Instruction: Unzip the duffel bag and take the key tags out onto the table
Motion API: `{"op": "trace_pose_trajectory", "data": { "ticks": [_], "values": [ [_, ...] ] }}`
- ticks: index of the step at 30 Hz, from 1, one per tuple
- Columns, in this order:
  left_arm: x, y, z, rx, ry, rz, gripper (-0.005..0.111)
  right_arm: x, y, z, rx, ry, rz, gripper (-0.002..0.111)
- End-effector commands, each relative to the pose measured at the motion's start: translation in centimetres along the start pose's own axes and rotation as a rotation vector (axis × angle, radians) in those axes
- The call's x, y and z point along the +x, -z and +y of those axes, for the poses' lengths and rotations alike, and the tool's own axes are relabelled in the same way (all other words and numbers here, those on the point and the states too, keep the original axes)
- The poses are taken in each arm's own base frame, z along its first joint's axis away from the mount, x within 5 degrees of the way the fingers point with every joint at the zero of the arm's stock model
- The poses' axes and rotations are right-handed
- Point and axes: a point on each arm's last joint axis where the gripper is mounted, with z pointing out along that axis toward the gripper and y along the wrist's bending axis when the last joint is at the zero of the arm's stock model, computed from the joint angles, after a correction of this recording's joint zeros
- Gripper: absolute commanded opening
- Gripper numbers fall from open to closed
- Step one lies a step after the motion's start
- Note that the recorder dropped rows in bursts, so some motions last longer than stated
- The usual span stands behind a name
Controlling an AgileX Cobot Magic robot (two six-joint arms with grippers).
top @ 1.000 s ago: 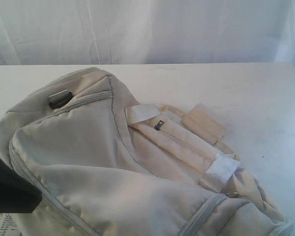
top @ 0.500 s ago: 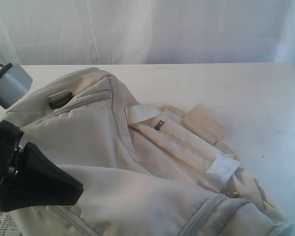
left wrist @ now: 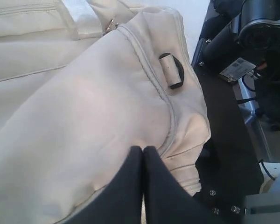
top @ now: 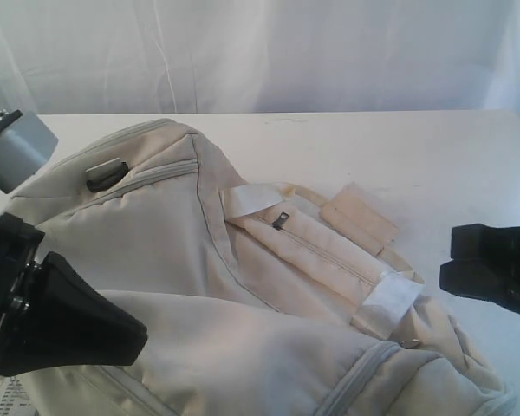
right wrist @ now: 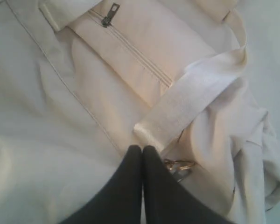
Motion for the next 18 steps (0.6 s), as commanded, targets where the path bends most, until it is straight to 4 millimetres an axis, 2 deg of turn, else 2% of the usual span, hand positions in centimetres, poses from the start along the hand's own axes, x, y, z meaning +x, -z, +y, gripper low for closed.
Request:
{"op": "trace_pose_trajectory", "data": {
  "ticks": [1, 5, 10, 14, 18],
  "values": [
    [0.1, -0.1, -0.3, 0.031, 0.0, -0.004, 0.0, -1.7, -0.8, 0.1, 0.01, 0.036, 0.032, 0.0],
    [0.1, -0.1, -0.3, 0.025, 0.0, -0.008, 0.0, -2.7, -1.2, 0.1, 0.055, 0.089, 0.11, 0.0],
    [0.0, -0.1, -0.2, 0.019, 0.001, -0.012, 0.0, -3.6, -1.8, 1.2, 0.154, 0.181, 0.233, 0.0],
    [0.0, -0.1, -0.2, 0.019, 0.001, -0.012, 0.0, -3.8, -3.7, 2.3, 0.157, 0.214, 0.311, 0.0],
    [0.0, -0.1, -0.2, 0.019, 0.0, -0.009, 0.0, -3.7, -5.8, 1.6, 0.177, 0.224, 0.386, 0.003]
  ]
}}
